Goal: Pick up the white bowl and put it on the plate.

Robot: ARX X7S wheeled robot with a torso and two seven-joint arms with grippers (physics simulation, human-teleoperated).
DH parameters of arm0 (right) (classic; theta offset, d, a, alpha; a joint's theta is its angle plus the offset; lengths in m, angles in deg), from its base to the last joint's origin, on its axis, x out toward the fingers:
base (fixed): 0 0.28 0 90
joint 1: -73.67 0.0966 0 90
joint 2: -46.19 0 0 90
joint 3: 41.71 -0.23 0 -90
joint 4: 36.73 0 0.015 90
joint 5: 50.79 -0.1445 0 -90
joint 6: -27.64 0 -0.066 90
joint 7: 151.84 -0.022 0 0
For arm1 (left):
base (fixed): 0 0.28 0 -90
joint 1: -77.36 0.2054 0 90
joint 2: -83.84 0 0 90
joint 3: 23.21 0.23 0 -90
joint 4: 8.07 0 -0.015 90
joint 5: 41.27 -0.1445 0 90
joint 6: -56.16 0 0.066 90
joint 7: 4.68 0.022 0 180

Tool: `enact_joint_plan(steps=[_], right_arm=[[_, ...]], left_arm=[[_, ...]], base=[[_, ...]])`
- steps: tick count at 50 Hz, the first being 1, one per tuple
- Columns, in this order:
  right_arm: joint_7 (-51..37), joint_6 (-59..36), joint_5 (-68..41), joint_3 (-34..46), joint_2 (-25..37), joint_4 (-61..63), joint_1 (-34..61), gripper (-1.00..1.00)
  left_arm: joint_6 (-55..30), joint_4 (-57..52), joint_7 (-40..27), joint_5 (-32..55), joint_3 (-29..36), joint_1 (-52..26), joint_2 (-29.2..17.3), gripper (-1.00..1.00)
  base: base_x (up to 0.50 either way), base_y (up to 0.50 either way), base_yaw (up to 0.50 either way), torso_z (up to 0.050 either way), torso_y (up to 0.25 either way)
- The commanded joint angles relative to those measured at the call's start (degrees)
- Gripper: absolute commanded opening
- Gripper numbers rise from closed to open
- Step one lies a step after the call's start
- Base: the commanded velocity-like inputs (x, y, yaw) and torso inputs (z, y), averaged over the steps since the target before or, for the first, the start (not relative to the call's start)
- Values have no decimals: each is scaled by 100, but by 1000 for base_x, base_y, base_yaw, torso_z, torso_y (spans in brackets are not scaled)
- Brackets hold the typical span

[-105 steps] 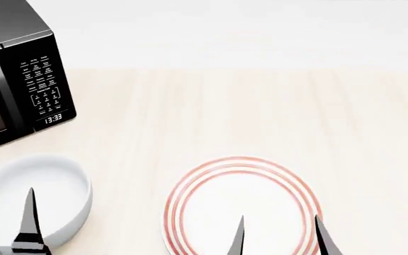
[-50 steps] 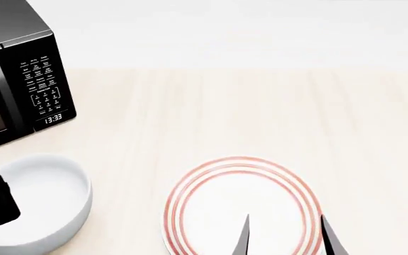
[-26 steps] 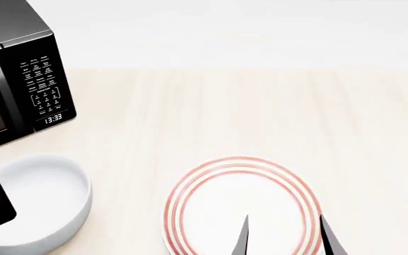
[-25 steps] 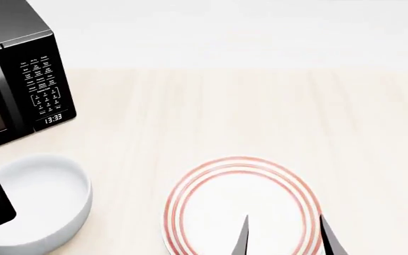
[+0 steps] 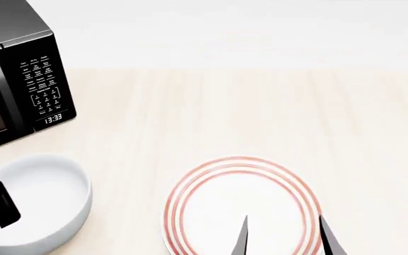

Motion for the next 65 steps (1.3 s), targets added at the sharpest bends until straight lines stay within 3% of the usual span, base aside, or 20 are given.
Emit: enact_joint_plan(steps=[1,65], right_arm=[[-35,-11,-10,34,33,10,10,100],[-184,-10,-49,179,156,-9,54,100]], left_arm=[[204,252,-52,-9,-14,-34,60,100],[818,1024,-241,9,13,-135,-28,100]], base=[[0,0,0,0,0],[0,0,0,0,0]])
